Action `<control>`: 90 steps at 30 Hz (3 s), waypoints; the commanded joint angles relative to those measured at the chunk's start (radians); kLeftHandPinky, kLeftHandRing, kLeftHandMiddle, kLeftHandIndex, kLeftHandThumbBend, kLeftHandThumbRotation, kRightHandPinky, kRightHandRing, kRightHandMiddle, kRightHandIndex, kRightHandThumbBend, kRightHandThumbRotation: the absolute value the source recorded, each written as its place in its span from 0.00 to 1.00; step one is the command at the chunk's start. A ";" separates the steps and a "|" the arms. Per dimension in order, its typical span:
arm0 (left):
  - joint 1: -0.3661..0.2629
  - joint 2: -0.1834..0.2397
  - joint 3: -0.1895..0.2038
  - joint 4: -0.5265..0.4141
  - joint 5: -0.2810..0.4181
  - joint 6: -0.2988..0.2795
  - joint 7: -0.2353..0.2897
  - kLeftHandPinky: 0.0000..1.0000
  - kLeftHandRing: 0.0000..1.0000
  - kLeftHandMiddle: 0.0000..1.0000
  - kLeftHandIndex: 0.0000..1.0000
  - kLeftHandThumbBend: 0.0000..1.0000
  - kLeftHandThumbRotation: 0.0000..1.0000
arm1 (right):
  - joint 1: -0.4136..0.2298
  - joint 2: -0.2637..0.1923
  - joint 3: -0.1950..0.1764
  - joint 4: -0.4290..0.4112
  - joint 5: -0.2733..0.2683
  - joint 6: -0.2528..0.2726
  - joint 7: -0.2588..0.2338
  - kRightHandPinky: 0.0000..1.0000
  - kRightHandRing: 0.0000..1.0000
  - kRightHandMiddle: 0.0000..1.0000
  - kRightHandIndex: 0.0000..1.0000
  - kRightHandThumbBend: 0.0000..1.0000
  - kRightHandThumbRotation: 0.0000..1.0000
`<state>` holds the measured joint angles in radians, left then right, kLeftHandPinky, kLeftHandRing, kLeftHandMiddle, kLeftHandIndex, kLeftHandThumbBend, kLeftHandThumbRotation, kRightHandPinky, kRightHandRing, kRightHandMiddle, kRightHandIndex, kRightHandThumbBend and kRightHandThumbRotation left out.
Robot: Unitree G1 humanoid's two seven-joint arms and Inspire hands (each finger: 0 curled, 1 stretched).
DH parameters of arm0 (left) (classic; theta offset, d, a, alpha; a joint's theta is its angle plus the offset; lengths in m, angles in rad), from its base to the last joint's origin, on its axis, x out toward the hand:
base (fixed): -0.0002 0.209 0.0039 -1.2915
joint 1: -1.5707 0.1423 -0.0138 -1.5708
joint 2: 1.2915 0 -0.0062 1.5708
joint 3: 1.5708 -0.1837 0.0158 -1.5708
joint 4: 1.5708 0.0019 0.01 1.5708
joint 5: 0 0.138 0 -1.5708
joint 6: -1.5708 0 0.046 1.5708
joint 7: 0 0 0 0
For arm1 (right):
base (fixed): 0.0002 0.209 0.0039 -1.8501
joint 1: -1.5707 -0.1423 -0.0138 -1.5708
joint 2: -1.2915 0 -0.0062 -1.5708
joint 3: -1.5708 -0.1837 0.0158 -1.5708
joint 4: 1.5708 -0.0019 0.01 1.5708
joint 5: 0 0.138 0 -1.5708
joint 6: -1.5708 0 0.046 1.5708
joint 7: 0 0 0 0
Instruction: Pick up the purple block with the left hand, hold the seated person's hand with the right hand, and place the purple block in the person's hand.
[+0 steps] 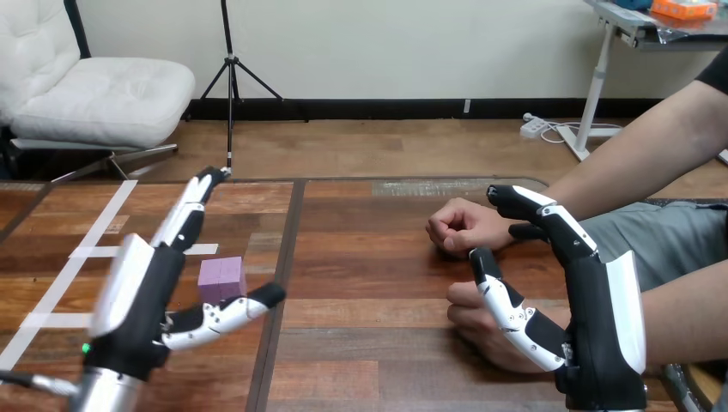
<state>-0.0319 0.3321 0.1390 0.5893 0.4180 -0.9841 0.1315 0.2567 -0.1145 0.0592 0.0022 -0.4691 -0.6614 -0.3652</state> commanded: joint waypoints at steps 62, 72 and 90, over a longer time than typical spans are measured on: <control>-0.410 0.280 -0.250 0.272 0.132 0.239 -0.085 0.97 0.99 1.00 0.98 0.89 0.65 | -0.038 -0.013 -0.014 -0.038 -0.005 -0.002 0.009 0.70 0.76 0.76 0.74 0.37 0.39; -0.486 0.267 -0.290 0.372 0.123 0.240 -0.110 0.93 0.97 0.99 0.98 0.90 0.64 | -0.033 -0.011 -0.015 -0.047 -0.003 0.005 0.015 0.69 0.75 0.76 0.74 0.37 0.39; -0.567 0.253 -0.337 0.468 0.120 0.265 -0.163 0.92 0.97 0.98 0.97 0.93 0.63 | -0.028 -0.007 -0.017 -0.050 0.003 0.011 0.025 0.69 0.76 0.76 0.74 0.37 0.39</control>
<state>-0.5013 0.5847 -0.1892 1.0388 0.5578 -0.7260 -0.0240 0.2581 -0.1198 0.0571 0.0022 -0.4698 -0.6576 -0.3438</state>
